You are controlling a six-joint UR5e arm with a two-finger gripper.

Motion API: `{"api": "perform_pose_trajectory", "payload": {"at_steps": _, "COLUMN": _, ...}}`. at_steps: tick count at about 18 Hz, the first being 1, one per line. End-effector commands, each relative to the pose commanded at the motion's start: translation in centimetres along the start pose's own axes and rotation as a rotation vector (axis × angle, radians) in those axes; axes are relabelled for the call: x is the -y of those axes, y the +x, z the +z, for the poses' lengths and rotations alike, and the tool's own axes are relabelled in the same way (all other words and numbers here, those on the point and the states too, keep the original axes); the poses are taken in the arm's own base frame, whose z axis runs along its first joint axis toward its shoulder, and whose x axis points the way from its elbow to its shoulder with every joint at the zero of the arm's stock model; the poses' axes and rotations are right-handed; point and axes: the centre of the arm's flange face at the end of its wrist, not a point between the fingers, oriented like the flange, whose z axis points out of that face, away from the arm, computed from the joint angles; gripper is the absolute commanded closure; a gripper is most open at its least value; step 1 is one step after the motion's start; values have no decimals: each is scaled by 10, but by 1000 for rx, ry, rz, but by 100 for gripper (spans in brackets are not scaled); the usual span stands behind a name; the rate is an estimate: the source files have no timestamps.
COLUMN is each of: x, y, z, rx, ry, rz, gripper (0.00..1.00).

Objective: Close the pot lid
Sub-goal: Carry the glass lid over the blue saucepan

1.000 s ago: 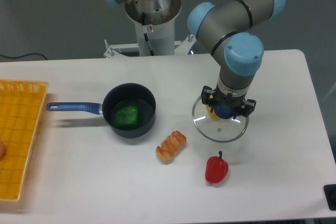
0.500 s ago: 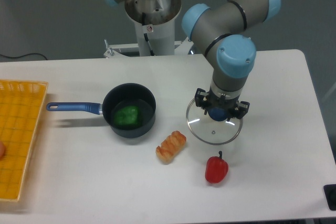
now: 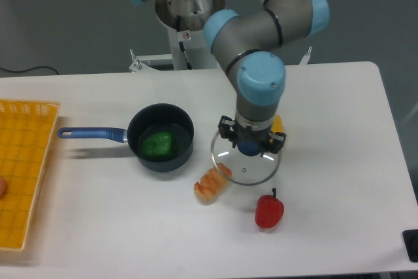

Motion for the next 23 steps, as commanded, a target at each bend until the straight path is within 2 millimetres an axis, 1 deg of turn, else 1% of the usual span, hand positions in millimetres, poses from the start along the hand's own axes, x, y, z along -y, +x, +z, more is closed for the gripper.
{"api": "perform_pose_trajectory", "payload": {"at_steps": 4, "x": 14, "y": 39, "z": -5, "rx": 9, "ry": 2, "rz": 1, "gripper": 53}}
{"api": "perform_pose_trajectory", "payload": {"at_steps": 7, "x": 24, "y": 66, "z": 2, "rx": 0, "ry": -9, "rz": 25, "gripper": 53}}
{"api": "perform_pose_trajectory", "payload": {"at_steps": 8, "x": 25, "y": 72, "z": 2, "rx": -3, "ry": -13, "rz": 33, "gripper": 53}}
{"api": "perform_pose_trajectory", "payload": {"at_steps": 9, "x": 25, "y": 77, "z": 3, "rx": -6, "ry": -16, "rz": 39, "gripper": 53}}
{"api": "perform_pose_trajectory", "payload": {"at_steps": 10, "x": 25, "y": 86, "z": 2, "rx": -5, "ry": -16, "rz": 51, "gripper": 53}}
{"api": "perform_pose_trajectory", "payload": {"at_steps": 15, "x": 21, "y": 121, "z": 14, "rx": -20, "ry": -37, "rz": 91, "gripper": 53}}
{"api": "perform_pose_trajectory", "payload": {"at_steps": 16, "x": 22, "y": 127, "z": 16, "rx": -22, "ry": -43, "rz": 99, "gripper": 53}}
{"api": "perform_pose_trajectory", "payload": {"at_steps": 23, "x": 24, "y": 162, "z": 17, "rx": -22, "ry": -49, "rz": 121, "gripper": 53}}
